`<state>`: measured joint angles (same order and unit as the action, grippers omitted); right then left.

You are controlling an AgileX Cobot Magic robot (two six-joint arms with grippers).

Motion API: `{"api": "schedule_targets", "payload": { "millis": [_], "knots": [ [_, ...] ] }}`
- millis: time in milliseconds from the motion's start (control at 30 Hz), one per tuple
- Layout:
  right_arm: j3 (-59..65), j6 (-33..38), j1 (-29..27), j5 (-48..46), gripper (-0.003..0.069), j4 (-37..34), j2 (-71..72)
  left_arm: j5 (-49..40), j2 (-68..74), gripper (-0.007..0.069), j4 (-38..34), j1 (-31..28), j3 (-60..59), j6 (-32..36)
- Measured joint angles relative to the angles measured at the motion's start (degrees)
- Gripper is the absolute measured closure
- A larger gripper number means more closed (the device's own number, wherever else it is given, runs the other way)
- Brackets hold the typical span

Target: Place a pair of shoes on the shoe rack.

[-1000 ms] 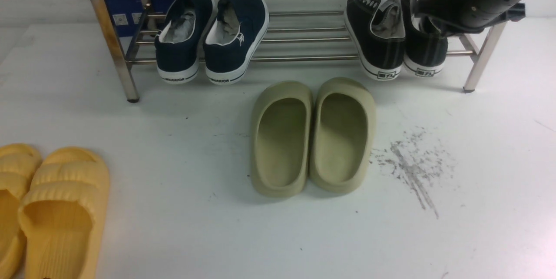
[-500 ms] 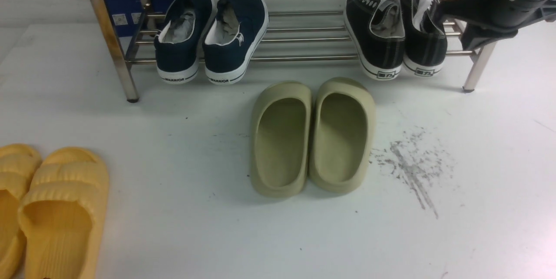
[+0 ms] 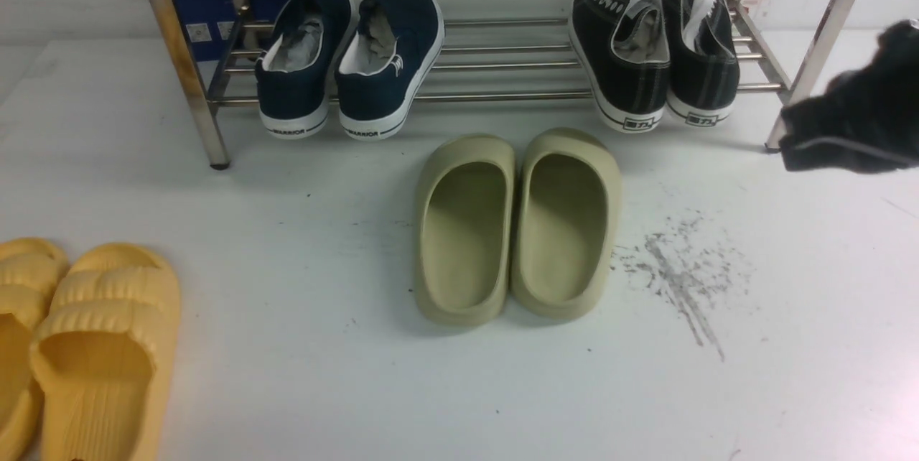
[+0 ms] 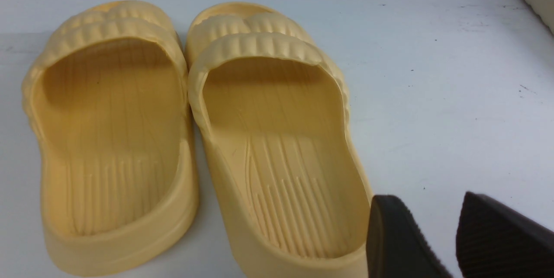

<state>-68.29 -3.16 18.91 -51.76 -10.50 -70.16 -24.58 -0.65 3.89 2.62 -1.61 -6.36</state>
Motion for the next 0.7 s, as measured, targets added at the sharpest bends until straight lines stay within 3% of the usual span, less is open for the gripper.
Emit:
{"api": "schedule_targets", "payload": {
  "millis": [300, 433, 700],
  "knots": [
    [15.94, -5.36, 0.00, 9.52, 0.0664, 2.35, 19.59, 0.00, 0.00, 0.0386, 0.00, 0.00, 0.00, 0.00],
    [20.02, -10.31, 0.00, 7.99, 0.0662, 1.83, 26.79, 0.00, 0.00, 0.0386, 0.00, 0.00, 0.00, 0.00],
    [21.69, -11.34, 0.00, 2.04, 0.0659, 1.82, 31.65, 0.00, 0.00, 0.0386, 0.00, 0.00, 0.00, 0.00]
  ]
}}
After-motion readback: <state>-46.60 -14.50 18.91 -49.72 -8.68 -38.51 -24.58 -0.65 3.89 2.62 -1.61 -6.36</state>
